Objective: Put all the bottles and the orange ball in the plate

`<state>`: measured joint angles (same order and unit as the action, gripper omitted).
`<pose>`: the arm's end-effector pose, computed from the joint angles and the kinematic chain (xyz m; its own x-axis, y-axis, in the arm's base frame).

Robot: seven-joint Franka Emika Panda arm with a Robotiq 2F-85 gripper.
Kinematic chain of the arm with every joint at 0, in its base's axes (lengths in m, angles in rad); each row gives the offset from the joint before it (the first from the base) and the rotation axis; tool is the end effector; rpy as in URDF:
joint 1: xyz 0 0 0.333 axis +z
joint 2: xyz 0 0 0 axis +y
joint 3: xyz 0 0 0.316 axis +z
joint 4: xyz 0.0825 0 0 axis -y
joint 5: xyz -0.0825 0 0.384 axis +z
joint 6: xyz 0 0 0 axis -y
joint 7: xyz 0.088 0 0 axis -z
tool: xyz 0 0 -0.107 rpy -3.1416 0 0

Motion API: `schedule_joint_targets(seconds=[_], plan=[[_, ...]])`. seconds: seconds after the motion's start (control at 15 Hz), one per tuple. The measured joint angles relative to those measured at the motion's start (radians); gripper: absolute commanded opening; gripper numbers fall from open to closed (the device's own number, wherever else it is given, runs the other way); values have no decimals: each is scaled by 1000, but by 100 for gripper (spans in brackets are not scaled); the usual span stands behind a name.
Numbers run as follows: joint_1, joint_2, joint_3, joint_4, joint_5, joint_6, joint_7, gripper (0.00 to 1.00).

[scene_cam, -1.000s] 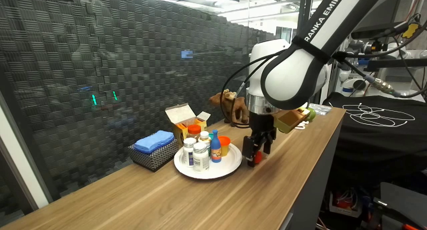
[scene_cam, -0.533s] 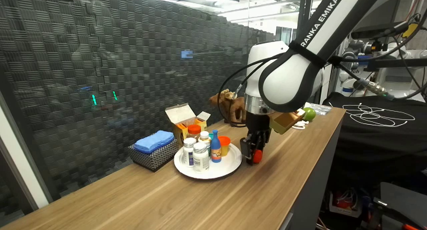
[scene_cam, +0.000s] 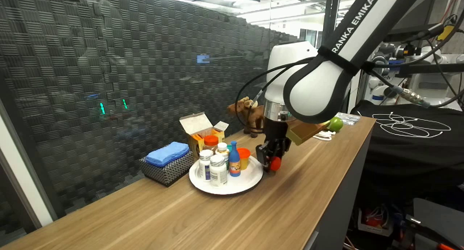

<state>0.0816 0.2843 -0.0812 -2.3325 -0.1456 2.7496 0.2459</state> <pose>0.5327 0.0054 0.2279 0.9840 -0.1040 0.1447 -0.1139 -0.9916 0.0619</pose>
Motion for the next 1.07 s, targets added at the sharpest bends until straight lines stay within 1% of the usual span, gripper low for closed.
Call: schedule_joint_targets(seconds=[0.27, 0.4, 0.53, 0.8, 1.07], plan=[[80, -46, -63, -24, -149, 27, 187, 26], [111, -63, -72, -31, -218, 23, 252, 26], [128, -68, -60, -33, -239, 23, 263, 26], [130, -54, -13, -27, -237, 23, 244, 26], [127, -23, -3, -3, -221, 26, 208, 26]])
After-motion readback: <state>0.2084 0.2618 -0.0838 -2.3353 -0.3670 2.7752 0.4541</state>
